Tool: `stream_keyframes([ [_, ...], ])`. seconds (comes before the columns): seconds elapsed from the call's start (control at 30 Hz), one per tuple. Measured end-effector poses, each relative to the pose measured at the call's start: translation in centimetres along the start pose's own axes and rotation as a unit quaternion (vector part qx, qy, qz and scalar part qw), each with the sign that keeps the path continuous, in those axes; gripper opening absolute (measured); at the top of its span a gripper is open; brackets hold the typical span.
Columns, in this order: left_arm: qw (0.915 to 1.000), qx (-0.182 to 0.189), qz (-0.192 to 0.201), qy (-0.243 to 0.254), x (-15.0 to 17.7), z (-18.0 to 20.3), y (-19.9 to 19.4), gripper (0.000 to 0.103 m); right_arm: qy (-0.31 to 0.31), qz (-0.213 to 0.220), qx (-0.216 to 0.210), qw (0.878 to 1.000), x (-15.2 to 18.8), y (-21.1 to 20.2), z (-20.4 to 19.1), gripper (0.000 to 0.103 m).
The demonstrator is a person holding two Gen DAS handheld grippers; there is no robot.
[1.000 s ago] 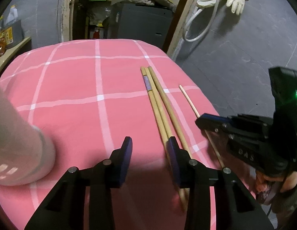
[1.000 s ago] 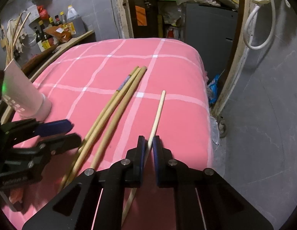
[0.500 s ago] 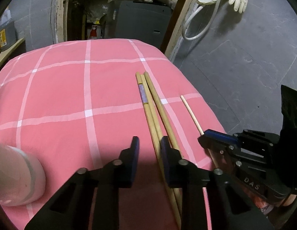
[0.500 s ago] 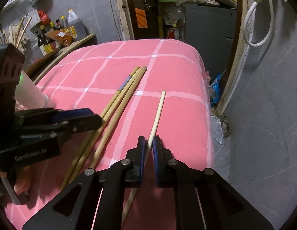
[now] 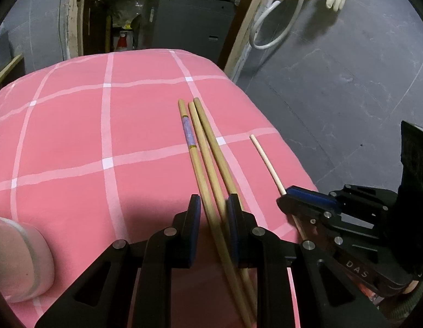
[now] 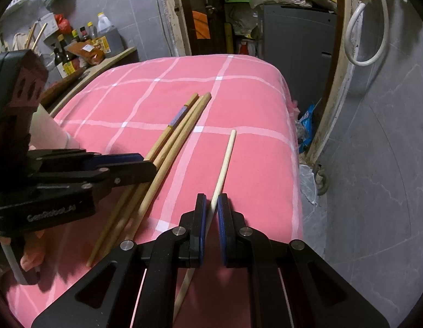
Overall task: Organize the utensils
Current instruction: 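Close the right gripper on a thin chopstick while the left gripper grasps another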
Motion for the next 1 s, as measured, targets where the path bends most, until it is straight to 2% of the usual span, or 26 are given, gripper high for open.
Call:
stream_keyframes([
  [0.2, 0.9999, 0.001, -0.011, 0.003, 0.4, -0.4, -0.3, 0.017, 0.002, -0.004, 0.004, 1.0, 0.0, 0.1, 0.0, 0.007],
  [0.5, 0.9992, 0.034, -0.018, -0.01, 0.8, -0.9, -0.6, 0.017, 0.011, 0.0, -0.005, 1.0, 0.0, 0.2, 0.1, 0.007],
  [0.67, 0.9995, 0.026, -0.018, -0.002, 1.3, -0.9, -1.1, 0.017, 0.015, 0.003, -0.009, 1.0, 0.1, 0.1, 0.2, 0.007],
  [0.87, 0.9991, 0.036, -0.018, -0.01, 1.3, -1.2, -1.3, 0.016, 0.019, 0.006, -0.018, 1.0, 0.3, -0.1, 0.4, 0.007],
  [1.0, 0.9996, 0.021, -0.014, -0.011, 1.3, -1.3, -1.4, 0.016, 0.019, 0.004, -0.015, 1.0, 0.3, 0.0, 0.4, 0.007],
])
Point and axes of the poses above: each gripper's, at about its wrist camera, not at the fingertips, and y roughly the way its jaws point, z to its right, x to its underside, the point moved 9 cm from there along y, roughly the way its jaws point, and after that the axes turned 7 degrees about -z, right-handed, at the moved point
